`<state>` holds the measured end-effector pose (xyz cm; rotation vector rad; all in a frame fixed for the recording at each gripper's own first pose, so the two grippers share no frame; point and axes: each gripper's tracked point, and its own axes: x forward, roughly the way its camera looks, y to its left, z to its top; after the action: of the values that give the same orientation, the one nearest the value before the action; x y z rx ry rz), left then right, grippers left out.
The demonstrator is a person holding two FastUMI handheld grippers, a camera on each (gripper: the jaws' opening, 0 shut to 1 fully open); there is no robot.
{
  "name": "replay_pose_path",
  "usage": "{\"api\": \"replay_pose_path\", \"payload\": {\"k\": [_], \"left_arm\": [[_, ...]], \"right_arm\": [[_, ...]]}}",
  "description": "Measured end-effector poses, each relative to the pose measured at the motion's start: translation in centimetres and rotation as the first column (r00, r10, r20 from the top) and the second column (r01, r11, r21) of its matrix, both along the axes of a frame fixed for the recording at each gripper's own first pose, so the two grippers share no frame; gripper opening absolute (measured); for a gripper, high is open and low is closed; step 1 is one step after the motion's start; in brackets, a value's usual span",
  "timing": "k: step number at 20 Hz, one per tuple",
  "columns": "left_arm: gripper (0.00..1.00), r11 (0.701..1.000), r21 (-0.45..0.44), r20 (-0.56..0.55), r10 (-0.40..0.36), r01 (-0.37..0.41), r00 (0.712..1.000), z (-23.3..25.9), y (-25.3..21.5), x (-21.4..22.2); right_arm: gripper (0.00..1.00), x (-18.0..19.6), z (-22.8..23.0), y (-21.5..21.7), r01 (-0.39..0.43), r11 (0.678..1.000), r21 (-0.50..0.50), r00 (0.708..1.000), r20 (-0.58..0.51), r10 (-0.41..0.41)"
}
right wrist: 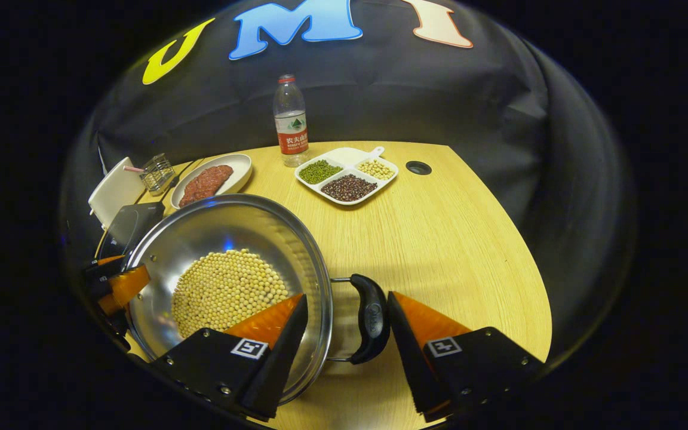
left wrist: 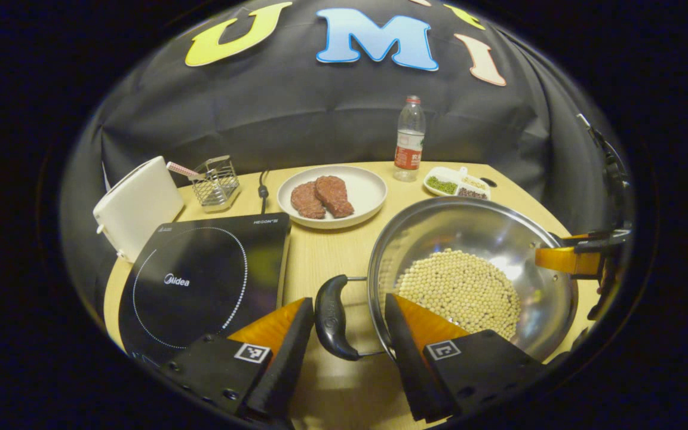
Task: First push the handle of the pot to place it horizontally, then grasp the pot with both hands and set it on the induction cooktop.
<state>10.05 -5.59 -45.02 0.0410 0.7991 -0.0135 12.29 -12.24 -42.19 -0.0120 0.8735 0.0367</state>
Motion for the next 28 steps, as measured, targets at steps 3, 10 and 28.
{"api": "replay_pose_path", "payload": {"k": [3, 10, 28], "left_arm": [[0.74, 1.0, 0.028, -0.003, -0.009, 0.009, 1.0, -0.2, 0.0, 0.2], [0.65, 0.999, 0.054, -0.036, -0.005, 0.007, 0.999, -0.4, 0.1, 0.7], [0.63, 1.0, 0.001, -0.046, 0.023, -0.023, 0.999, 7.0, 4.8, -1.2]], "right_arm": [[0.7, -0.2, -0.3, 0.1, 0.017, 1.0, 0.014, 1.0, -0.024, -0.017], [0.5, -0.2, -0.8, 0.1, 0.024, 1.0, 0.014, 0.998, -0.06, -0.023], [0.55, -0.5, 0.7, 0.5, 0.021, 1.0, 0.001, 1.0, -0.022, -0.021]]}}
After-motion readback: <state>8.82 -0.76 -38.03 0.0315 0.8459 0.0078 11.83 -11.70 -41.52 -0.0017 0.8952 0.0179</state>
